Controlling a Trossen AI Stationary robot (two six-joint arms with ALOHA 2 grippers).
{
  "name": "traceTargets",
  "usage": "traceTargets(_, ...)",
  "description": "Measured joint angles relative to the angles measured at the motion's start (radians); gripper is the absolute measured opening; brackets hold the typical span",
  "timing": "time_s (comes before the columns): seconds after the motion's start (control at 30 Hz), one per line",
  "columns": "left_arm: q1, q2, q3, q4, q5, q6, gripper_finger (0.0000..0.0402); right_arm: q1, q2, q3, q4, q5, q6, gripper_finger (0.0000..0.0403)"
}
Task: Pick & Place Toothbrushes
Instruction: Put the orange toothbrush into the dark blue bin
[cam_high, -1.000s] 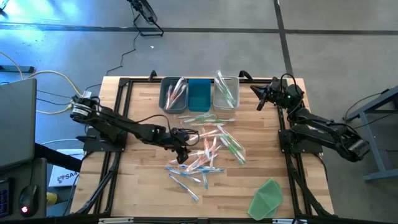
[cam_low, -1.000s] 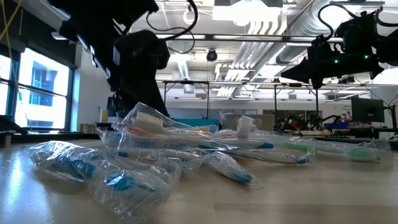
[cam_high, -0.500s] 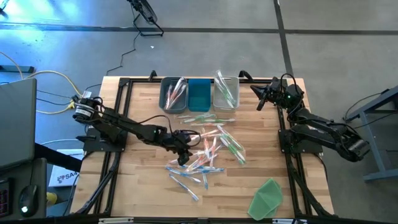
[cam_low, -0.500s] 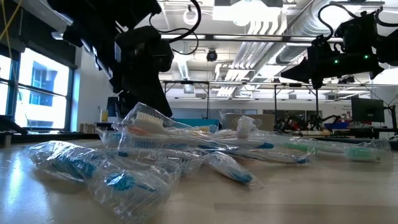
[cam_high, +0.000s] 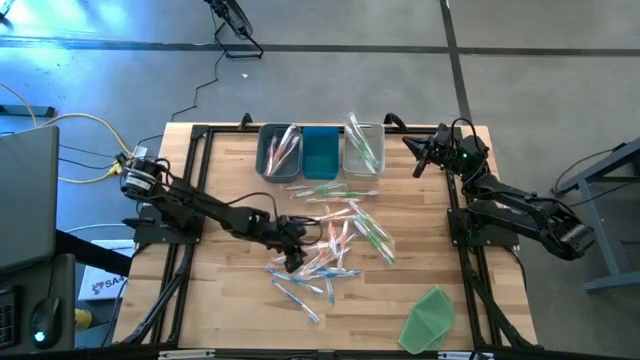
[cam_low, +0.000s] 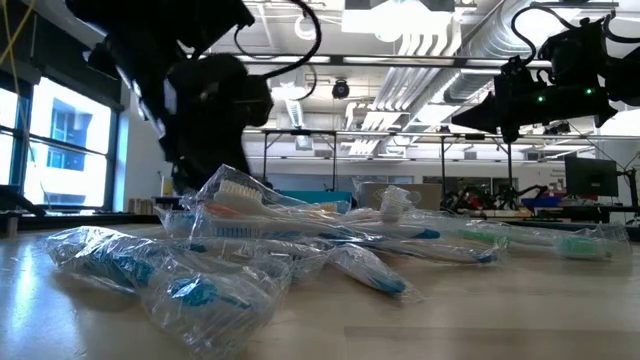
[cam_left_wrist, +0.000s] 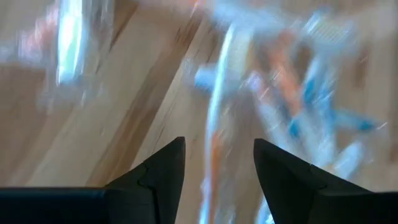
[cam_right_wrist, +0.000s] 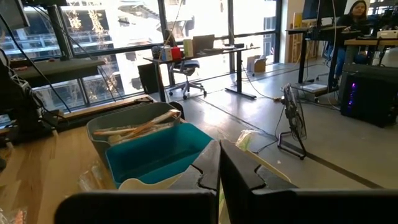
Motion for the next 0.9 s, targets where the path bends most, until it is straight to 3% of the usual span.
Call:
traceTargets(0.27, -0.010, 0.071, 0.001, 0.051, 0.000, -0.043, 0.0187, 0.000, 0.000, 0.000, 0.000, 0.000, 0.000, 0.0002)
traceTargets(0.9, -0.009, 0.070, 0.001, 0.046, 0.015, -0.070, 0.0187, 0.000, 0.000, 0.000, 0.000, 0.000, 0.000, 0.0002)
